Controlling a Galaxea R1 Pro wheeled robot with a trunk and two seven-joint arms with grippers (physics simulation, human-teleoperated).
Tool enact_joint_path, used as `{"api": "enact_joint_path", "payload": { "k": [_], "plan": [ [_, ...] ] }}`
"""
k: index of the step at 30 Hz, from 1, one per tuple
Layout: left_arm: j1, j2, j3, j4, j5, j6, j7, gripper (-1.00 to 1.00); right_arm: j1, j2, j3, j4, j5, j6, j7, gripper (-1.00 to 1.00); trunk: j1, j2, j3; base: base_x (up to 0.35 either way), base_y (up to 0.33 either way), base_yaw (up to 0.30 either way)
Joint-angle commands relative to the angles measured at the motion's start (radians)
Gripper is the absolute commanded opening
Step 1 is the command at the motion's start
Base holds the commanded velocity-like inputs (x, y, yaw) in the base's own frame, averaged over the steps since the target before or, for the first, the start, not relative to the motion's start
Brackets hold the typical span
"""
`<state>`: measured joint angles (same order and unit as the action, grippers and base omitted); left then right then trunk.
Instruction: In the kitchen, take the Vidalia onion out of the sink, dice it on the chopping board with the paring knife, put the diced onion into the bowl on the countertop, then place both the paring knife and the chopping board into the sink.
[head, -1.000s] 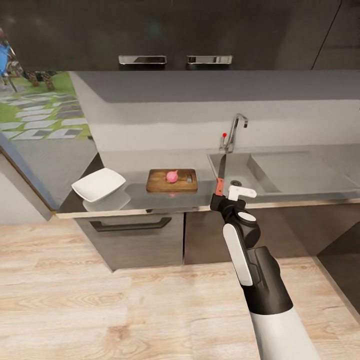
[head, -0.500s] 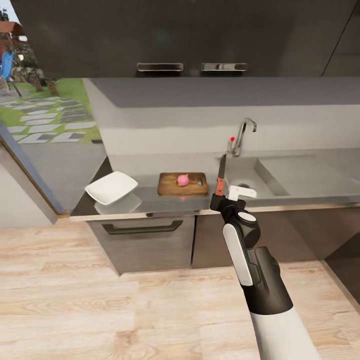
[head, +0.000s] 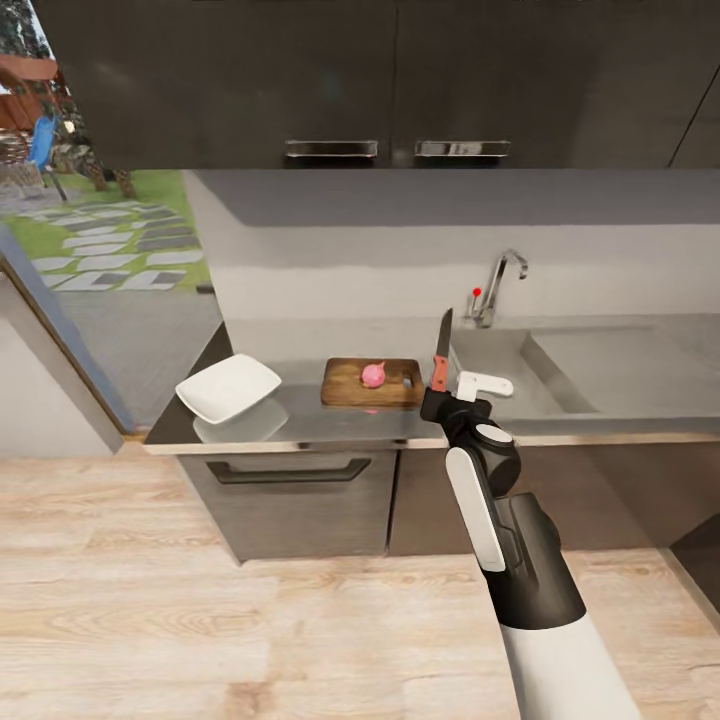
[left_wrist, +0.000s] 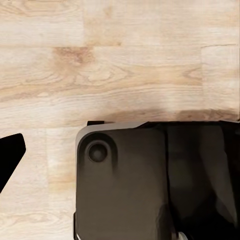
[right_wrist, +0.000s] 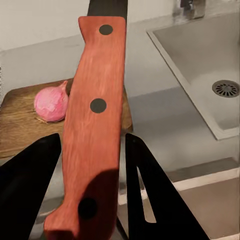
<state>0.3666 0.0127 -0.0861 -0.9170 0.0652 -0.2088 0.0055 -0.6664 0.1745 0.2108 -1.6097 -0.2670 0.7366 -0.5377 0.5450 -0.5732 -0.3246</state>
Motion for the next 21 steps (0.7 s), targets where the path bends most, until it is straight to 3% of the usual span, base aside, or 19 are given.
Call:
{"api": "enact_joint_path", "payload": {
  "k": [1, 5, 7, 9, 10, 11, 13, 15, 21],
  "plan": [
    [0.0, 0.001, -0.003, -0.001, 0.007, -0.001, 0.001, 1.0, -0.001, 0.0, 0.001, -0.001, -0.011, 0.002, -0.01, -1.0, 0.001, -0.001, 0.0, 0.049, -0.046, 0.101],
    [0.0, 0.001, -0.003, -0.002, 0.007, -0.002, 0.001, 1.0, -0.001, 0.0, 0.006, -0.001, -0.01, 0.008, -0.009, -1.0, 0.001, -0.001, 0.006, 0.015, -0.014, 0.111],
    [0.0, 0.001, -0.003, -0.001, 0.007, -0.002, 0.001, 1.0, -0.001, 0.0, 0.055, -0.001, 0.009, 0.011, -0.01, -1.0, 0.001, -0.001, 0.008, 0.003, -0.003, 0.114],
    [0.0, 0.001, -0.003, 0.0, 0.007, -0.001, 0.001, 1.0, -0.001, 0.0, 0.172, -0.001, 0.103, 0.023, -0.012, -1.0, 0.001, -0.001, 0.009, 0.001, -0.001, 0.049],
    [0.0, 0.0, -0.003, 0.0, 0.008, -0.001, 0.001, 1.0, -0.001, 0.0, 0.193, 0.0, 0.132, 0.028, -0.012, -1.0, 0.001, -0.001, 0.009, 0.001, -0.001, 0.024],
    [-0.001, 0.0, -0.003, 0.005, 0.007, -0.001, 0.001, 1.0, -0.001, 0.0, 0.235, 0.003, 0.223, 0.049, -0.01, -1.0, 0.001, -0.001, 0.01, 0.0, 0.0, 0.016],
    [-0.002, 0.0, -0.003, 0.016, 0.007, -0.002, 0.001, 1.0, -0.001, 0.0, 0.262, 0.011, 0.312, 0.079, -0.007, -1.0, 0.001, -0.001, 0.01, 0.0, 0.0, 0.008],
    [-0.005, 0.0, -0.003, 0.024, 0.007, -0.002, 0.001, 1.0, -0.001, 0.0, 0.272, 0.016, 0.353, 0.107, -0.005, -1.0, 0.001, -0.001, 0.01, 0.0, 0.0, 0.003],
    [-0.024, 0.0, -0.003, 0.053, 0.007, -0.001, 0.001, 1.0, -0.001, 0.0, 0.279, 0.044, 0.404, 0.155, -0.003, -1.0, 0.001, -0.001, 0.01, 0.101, -0.089, 0.001]
  ]
}}
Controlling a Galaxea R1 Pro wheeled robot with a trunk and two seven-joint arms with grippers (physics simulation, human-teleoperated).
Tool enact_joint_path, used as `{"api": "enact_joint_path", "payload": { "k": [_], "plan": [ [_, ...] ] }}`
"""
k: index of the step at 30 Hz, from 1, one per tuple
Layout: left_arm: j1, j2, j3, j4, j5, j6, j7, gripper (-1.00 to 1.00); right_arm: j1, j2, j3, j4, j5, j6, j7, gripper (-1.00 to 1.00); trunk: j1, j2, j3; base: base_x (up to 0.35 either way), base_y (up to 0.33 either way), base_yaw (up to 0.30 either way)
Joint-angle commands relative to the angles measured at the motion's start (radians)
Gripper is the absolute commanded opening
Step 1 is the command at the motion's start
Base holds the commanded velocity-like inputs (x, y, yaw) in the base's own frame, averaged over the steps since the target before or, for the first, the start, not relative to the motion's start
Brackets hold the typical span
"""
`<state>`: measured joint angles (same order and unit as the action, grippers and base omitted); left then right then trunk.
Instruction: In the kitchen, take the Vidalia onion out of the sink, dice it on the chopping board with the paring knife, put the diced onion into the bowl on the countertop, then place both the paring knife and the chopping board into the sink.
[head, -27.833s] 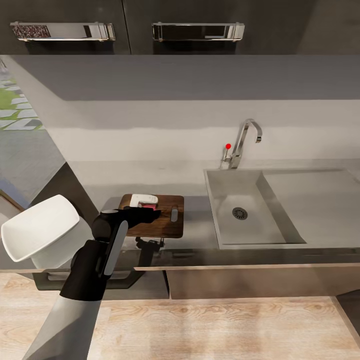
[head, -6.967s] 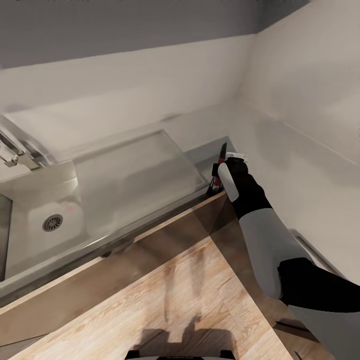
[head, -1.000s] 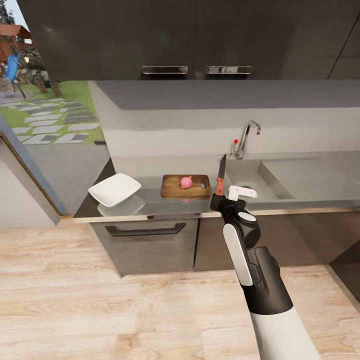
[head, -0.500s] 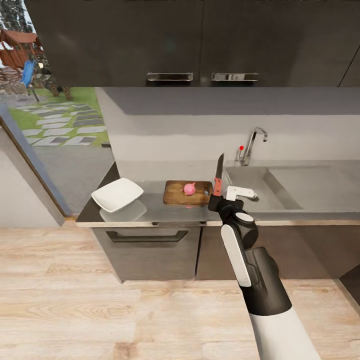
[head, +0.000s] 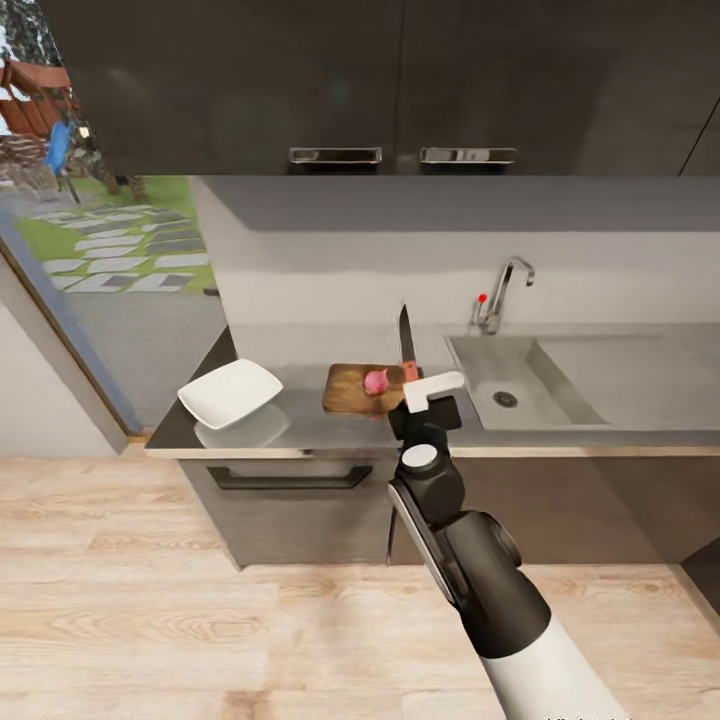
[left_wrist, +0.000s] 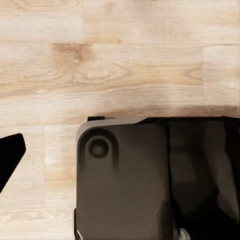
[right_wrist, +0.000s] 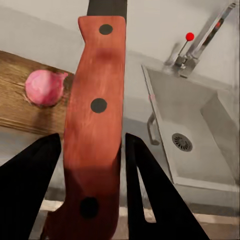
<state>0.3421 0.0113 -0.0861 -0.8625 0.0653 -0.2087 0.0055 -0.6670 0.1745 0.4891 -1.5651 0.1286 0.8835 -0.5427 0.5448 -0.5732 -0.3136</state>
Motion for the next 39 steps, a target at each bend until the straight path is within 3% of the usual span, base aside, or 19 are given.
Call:
{"api": "enact_joint_path", "payload": {
  "k": [1, 3, 4, 7, 14, 18, 24, 30, 39],
  "plan": [
    [-0.002, 0.001, -0.003, 0.002, 0.007, -0.001, 0.001, 1.0, -0.001, 0.0, 0.001, 0.011, 0.036, 0.011, 0.002, -1.0, 0.001, -0.001, -0.001, 0.193, -0.189, 0.0],
    [-0.003, 0.001, -0.003, 0.005, 0.007, -0.001, 0.001, 1.0, -0.001, 0.0, 0.004, 0.033, 0.118, 0.022, 0.003, -1.0, 0.001, -0.001, -0.001, 0.206, -0.204, 0.0],
    [-0.004, 0.001, -0.003, 0.006, 0.007, -0.002, 0.001, 1.0, -0.001, 0.0, 0.026, 0.066, 0.223, 0.035, 0.004, -1.0, 0.001, -0.001, -0.001, 0.212, -0.207, 0.0],
    [-0.005, 0.001, -0.003, 0.006, 0.007, -0.002, 0.001, 1.0, -0.002, 0.0, 0.091, 0.117, 0.279, 0.055, 0.005, -1.0, 0.001, -0.001, -0.001, 0.157, -0.151, 0.0],
    [-0.005, 0.001, -0.003, 0.008, 0.007, -0.003, 0.001, 1.0, -0.002, 0.0, 0.143, 0.156, 0.304, 0.075, 0.006, -1.0, 0.001, -0.001, -0.001, 0.036, -0.034, 0.0],
    [-0.005, 0.001, -0.003, 0.008, 0.007, -0.003, 0.001, 1.0, -0.002, 0.0, 0.231, 0.159, 0.311, 0.094, 0.005, -1.0, 0.001, -0.001, -0.001, 0.004, -0.004, 0.0],
    [-0.005, 0.001, -0.003, 0.008, 0.007, -0.003, 0.001, 1.0, -0.002, 0.0, 0.295, 0.162, 0.316, 0.102, 0.003, -1.0, 0.001, -0.001, -0.001, 0.0, 0.0, 0.0],
    [-0.005, 0.001, -0.003, 0.008, 0.007, -0.003, 0.001, 1.0, -0.002, 0.0, 0.327, 0.174, 0.317, 0.104, 0.001, -1.0, 0.001, -0.001, -0.001, 0.0, 0.0, 0.0],
    [-0.005, 0.001, -0.003, 0.009, 0.007, -0.003, 0.001, 1.0, -0.004, 0.0, 0.33, 0.251, 0.355, 0.102, 0.002, -1.0, 0.001, -0.001, -0.001, 0.002, 0.0, 0.0]
  ]
}}
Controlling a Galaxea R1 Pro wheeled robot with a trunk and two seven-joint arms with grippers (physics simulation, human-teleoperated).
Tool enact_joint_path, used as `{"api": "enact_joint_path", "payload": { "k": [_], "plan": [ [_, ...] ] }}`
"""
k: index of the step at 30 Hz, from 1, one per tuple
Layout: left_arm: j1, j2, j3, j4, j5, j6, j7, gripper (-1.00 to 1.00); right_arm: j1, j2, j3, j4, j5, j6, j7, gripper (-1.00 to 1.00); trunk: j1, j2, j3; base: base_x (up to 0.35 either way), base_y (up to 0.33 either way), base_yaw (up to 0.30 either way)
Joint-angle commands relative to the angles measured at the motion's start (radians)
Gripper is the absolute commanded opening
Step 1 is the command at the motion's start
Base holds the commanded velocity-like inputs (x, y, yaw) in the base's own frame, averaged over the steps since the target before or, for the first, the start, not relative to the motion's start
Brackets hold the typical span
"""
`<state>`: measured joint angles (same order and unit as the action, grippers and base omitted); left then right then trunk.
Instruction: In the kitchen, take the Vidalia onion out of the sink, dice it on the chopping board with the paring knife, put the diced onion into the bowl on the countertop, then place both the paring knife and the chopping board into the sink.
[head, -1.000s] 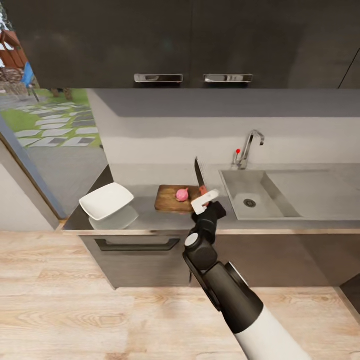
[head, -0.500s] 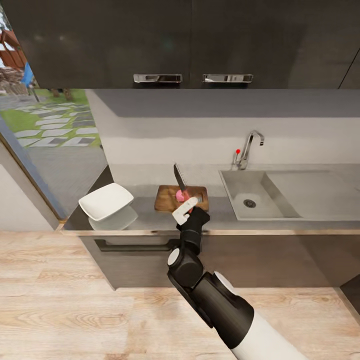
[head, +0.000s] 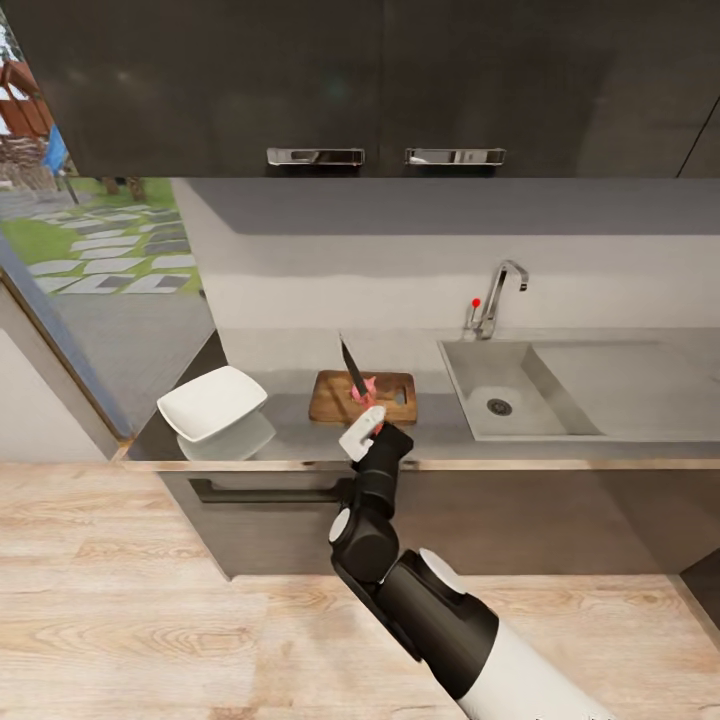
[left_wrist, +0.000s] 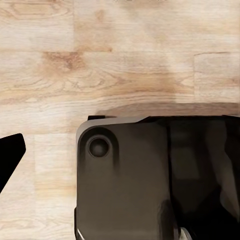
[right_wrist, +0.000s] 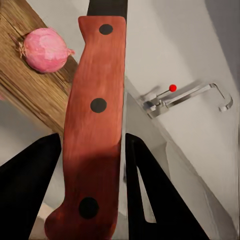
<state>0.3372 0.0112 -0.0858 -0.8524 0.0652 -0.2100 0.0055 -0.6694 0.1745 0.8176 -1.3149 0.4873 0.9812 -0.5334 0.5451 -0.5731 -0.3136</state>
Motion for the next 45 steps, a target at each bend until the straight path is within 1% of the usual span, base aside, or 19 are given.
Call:
{"api": "enact_joint_path", "payload": {
  "k": [1, 4, 10, 13, 15, 18, 21, 24, 31, 33, 36, 38, 42, 45],
  "plan": [
    [0.0, 0.001, -0.003, -0.001, 0.007, -0.001, 0.001, 1.0, -0.003, 0.0, 0.002, 0.018, 0.0, 0.004, -0.007, -1.0, 0.0, -0.001, -0.001, 0.067, -0.034, 0.0],
    [0.0, 0.001, -0.003, -0.002, 0.007, -0.002, 0.001, 1.0, -0.005, 0.0, 0.0, 0.056, 0.004, 0.004, -0.005, -1.0, 0.0, -0.001, -0.001, 0.155, -0.136, 0.0],
    [0.0, 0.001, -0.003, -0.002, 0.007, -0.002, 0.001, 1.0, -0.012, 0.0, 0.0, 0.086, 0.005, 0.005, -0.005, -1.0, 0.0, -0.001, -0.001, 0.212, -0.206, 0.0],
    [0.0, 0.001, -0.003, -0.002, 0.007, -0.002, 0.001, 1.0, -0.031, 0.0, 0.0, 0.107, 0.017, 0.005, -0.005, -1.0, 0.0, -0.001, -0.001, 0.192, -0.186, 0.0],
    [0.0, 0.001, -0.003, -0.002, 0.007, -0.002, 0.001, 1.0, -0.056, 0.0, 0.0, 0.114, 0.026, 0.005, -0.005, -1.0, 0.0, -0.001, -0.001, 0.149, -0.148, 0.0],
    [0.0, 0.001, -0.003, -0.001, 0.007, -0.002, 0.001, 1.0, -0.078, 0.0, 0.0, 0.123, 0.03, 0.005, -0.004, -1.0, 0.0, -0.001, -0.001, 0.113, -0.113, 0.0],
    [0.0, 0.001, -0.003, -0.001, 0.007, -0.002, 0.001, 1.0, -0.093, 0.0, 0.0, 0.159, 0.032, 0.005, -0.001, -1.0, 0.0, -0.001, -0.001, 0.041, -0.042, 0.0],
    [0.0, 0.001, -0.003, -0.001, 0.007, -0.002, 0.001, 1.0, -0.098, 0.0, 0.0, 0.186, 0.034, 0.005, 0.012, -1.0, 0.0, -0.001, -0.001, 0.011, -0.011, 0.0],
    [0.0, 0.001, -0.003, 0.0, 0.007, -0.002, 0.001, 1.0, -0.099, 0.0, 0.007, 0.196, 0.036, 0.005, 0.023, -1.0, 0.0, -0.001, -0.001, 0.001, -0.001, 0.0],
    [0.0, 0.001, -0.003, 0.0, 0.007, -0.002, 0.001, 1.0, -0.099, 0.0, 0.013, 0.196, 0.037, 0.005, 0.024, -1.0, 0.0, -0.001, -0.001, 0.0, 0.0, 0.0],
    [0.0, 0.001, -0.003, 0.0, 0.007, -0.002, 0.001, 1.0, -0.099, 0.0, 0.043, 0.197, 0.037, 0.005, 0.024, -1.0, 0.0, -0.001, -0.001, 0.0, 0.0, 0.0],
    [0.0, 0.001, -0.003, 0.0, 0.007, -0.002, 0.001, 1.0, -0.099, 0.0, 0.057, 0.197, 0.037, 0.005, 0.023, -1.0, 0.0, -0.001, -0.001, 0.0, 0.0, 0.0],
    [0.0, 0.001, -0.003, 0.0, 0.006, -0.002, 0.001, 1.0, -0.099, 0.0, 0.07, 0.197, 0.037, 0.005, 0.023, -1.0, 0.0, -0.001, -0.001, 0.0, 0.0, 0.0],
    [0.0, 0.001, -0.003, 0.0, 0.007, -0.002, 0.001, 1.0, -0.099, 0.0, 0.071, 0.197, 0.037, 0.005, 0.023, -1.0, 0.0, -0.001, -0.001, 0.0, 0.0, 0.0]
  ]
}}
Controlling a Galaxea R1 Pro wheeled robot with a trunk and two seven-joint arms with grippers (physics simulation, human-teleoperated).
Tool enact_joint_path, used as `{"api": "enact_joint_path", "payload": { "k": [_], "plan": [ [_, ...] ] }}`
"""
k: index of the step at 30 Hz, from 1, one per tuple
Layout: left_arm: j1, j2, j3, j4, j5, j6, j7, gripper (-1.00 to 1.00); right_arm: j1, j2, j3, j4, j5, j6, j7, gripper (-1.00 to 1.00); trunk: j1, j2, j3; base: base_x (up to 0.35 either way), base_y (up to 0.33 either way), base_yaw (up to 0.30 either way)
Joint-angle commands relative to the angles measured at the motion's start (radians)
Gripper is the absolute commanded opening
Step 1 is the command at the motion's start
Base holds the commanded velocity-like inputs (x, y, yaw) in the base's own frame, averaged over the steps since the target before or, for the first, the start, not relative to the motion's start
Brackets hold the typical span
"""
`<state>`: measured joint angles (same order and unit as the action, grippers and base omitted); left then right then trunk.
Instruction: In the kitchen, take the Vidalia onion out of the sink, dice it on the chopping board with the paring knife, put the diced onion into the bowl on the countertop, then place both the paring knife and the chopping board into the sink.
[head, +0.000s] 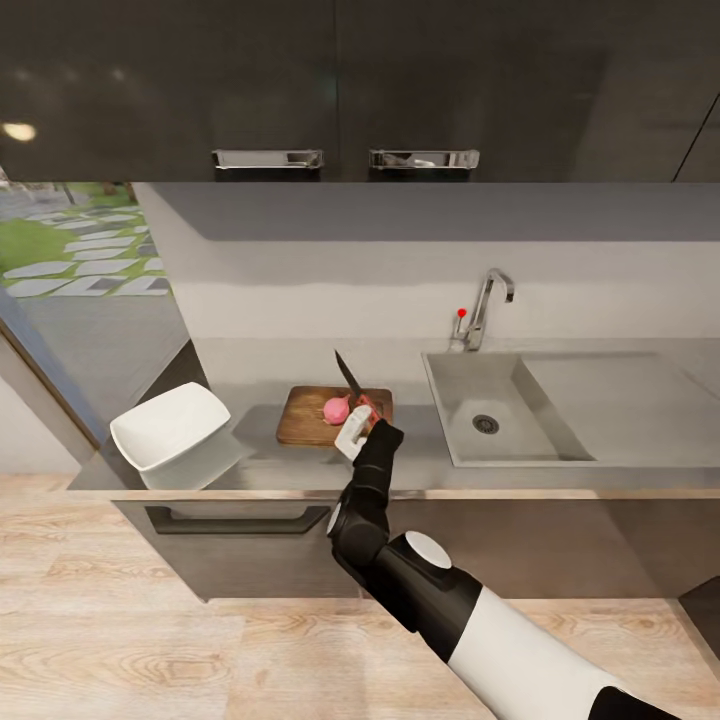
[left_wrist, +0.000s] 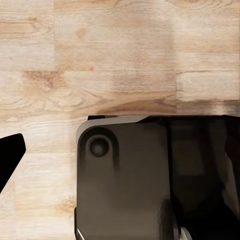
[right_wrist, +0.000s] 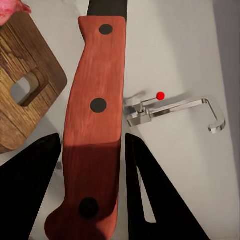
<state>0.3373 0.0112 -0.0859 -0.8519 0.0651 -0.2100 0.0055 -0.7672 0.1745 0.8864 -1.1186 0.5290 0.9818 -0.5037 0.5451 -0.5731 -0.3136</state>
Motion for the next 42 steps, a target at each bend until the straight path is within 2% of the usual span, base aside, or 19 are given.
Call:
{"api": "enact_joint_path", "payload": {
  "k": [1, 15, 21, 25, 42],
  "plan": [
    [0.0, 0.001, -0.003, -0.001, 0.007, -0.002, 0.001, 1.0, -0.001, 0.0, 0.003, 0.0, -0.005, 0.005, -0.007, -1.0, 0.0, -0.001, -0.001, 0.0, 0.0, 0.0],
    [0.0, 0.001, -0.003, -0.002, 0.007, -0.002, 0.001, 1.0, -0.001, 0.0, 0.007, 0.004, -0.006, 0.005, -0.006, -1.0, 0.0, -0.001, -0.001, 0.008, 0.006, 0.0],
    [0.0, 0.001, -0.003, -0.002, 0.007, -0.002, 0.001, 1.0, -0.001, 0.0, 0.047, 0.031, -0.006, 0.003, -0.006, -1.0, 0.0, -0.001, -0.001, 0.025, 0.015, 0.0],
    [0.0, 0.001, -0.003, -0.002, 0.006, -0.002, 0.001, 1.0, -0.001, 0.0, 0.055, 0.038, -0.006, 0.003, -0.006, -1.0, 0.0, -0.001, -0.001, 0.003, 0.002, 0.0],
    [0.0, 0.001, -0.003, 0.0, 0.007, -0.002, 0.001, 1.0, -0.001, 0.0, 0.056, 0.045, -0.006, 0.003, -0.007, -1.0, 0.0, -0.001, -0.001, 0.0, 0.0, 0.0]
  ]
}}
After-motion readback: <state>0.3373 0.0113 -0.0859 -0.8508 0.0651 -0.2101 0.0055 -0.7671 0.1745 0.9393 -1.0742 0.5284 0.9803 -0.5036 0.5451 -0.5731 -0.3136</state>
